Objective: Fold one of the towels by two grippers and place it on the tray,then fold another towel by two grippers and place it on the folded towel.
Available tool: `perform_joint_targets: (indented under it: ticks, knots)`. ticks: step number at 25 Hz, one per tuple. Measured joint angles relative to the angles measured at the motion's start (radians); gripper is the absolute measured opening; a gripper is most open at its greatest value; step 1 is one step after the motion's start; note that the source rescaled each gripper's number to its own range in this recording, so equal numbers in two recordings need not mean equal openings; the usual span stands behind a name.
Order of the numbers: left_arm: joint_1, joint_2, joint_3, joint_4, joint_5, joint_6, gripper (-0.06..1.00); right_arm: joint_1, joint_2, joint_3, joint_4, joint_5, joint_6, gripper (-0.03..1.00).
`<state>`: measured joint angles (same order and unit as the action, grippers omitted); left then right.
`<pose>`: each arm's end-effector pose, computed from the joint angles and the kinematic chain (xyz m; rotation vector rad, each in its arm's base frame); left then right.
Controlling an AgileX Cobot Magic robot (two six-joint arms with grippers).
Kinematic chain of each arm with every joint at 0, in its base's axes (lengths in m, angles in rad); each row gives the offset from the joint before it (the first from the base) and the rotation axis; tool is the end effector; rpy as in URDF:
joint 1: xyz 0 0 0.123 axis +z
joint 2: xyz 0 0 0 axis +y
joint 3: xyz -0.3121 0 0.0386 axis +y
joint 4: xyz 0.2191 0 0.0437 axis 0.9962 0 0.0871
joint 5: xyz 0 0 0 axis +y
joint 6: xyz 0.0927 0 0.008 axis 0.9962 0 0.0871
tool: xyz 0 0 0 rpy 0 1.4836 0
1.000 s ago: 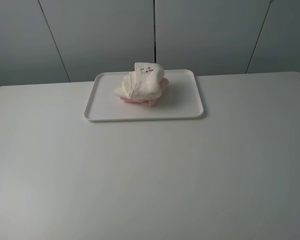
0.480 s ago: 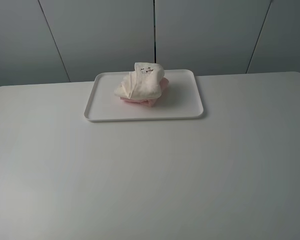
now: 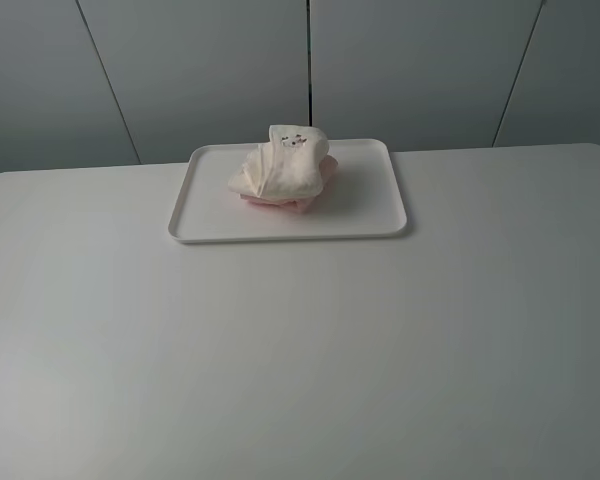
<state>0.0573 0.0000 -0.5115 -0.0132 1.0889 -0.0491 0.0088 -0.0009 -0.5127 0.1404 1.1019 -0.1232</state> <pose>-0.0602 -0.0045 0.2631 -0.1087 2.0581 -0.0108 -0.0618 0.0111 0.2629 -0.1473 2.0599 0.0982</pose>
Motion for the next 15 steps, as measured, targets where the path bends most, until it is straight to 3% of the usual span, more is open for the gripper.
perform_joint_targets:
  ticks: [15]
  knots:
    - [0.0, 0.0, 0.0, 0.0, 0.0, 0.0, 1.0, 0.0, 0.0, 0.0, 0.0, 0.0, 0.0, 0.99]
